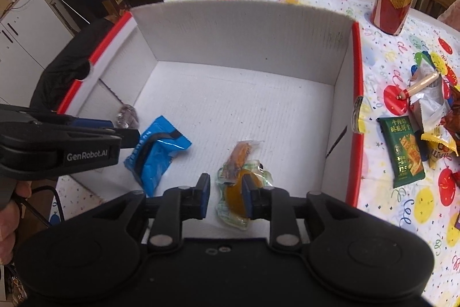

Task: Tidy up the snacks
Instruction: 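Carry the foil candy and jerky packet into the red box and release, then withdraw both tools from the box toward the remaining snacks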

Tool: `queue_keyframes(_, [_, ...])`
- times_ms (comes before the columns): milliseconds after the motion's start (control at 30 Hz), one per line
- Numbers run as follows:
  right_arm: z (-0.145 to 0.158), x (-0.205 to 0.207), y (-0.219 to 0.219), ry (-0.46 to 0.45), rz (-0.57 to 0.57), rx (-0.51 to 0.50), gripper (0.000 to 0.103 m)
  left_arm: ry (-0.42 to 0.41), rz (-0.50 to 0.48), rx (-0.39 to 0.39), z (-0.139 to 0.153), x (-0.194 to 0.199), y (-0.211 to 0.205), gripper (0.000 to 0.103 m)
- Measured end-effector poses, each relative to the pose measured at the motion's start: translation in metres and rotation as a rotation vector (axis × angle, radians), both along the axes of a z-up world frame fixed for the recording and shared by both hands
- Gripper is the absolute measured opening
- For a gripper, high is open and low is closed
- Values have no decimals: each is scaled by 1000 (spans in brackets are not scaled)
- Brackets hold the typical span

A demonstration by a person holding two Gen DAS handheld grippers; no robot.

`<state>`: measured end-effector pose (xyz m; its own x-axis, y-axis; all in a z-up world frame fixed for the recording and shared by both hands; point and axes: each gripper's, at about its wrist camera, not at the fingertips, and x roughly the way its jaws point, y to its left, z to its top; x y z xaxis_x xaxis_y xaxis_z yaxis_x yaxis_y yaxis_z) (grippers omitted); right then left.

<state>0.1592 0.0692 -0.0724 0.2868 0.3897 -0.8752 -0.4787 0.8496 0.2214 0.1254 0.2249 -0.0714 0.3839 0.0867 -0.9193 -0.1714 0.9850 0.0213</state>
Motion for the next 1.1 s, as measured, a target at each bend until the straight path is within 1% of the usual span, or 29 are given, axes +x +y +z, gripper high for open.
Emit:
queue_keyframes(133, [12, -8, -5, -23, -5, 15, 25, -28, -15, -16, 12, -9, -2, 33])
queue_keyframes(233, [23, -13, -10, -37, -15, 28, 26, -52, -27, -15, 22, -17, -5, 41])
queue_keyframes(300, [31, -18, -15, -53, -20, 39, 27, -67, -33, -22, 29, -22, -8, 42])
queue_keyframes(433, [47, -27, -23, -84, -34, 56, 32, -102, -49, -26, 43, -31, -14, 51])
queue_keyframes(633, [68, -40, -37, -119, -59, 92, 40, -148, -72, -26, 59, -46, -26, 51])
queue_keyframes(700, [73, -44, -42, -125, -69, 105, 45, -160, -80, -25, 64, -50, -30, 55])
queue_keyframes(767, [77, -47, -49, -127, -83, 117, 49, -172, -89, -31, 69, -53, -34, 61])
queue_keyframes(833, [81, -50, -57, -131, -93, 125, 52, -181, -101, -34, 73, -56, -38, 61])
queue_keyframes(900, [85, -54, -65, -139, -101, 130, 60, -187, -109, -38, 77, -58, -43, 62])
queue_keyframes(967, [88, -58, -73, -148, -113, 132, 66, -193, -119, -49, 80, -59, -47, 68])
queue_keyframes(1033, [91, -60, -82, -153, -125, 136, 67, -202, -128, -55, 84, -60, -54, 71])
queue_keyframes(1100, [92, -62, -93, -154, -136, 141, 72, -207, -139, -56, 87, -60, -61, 74])
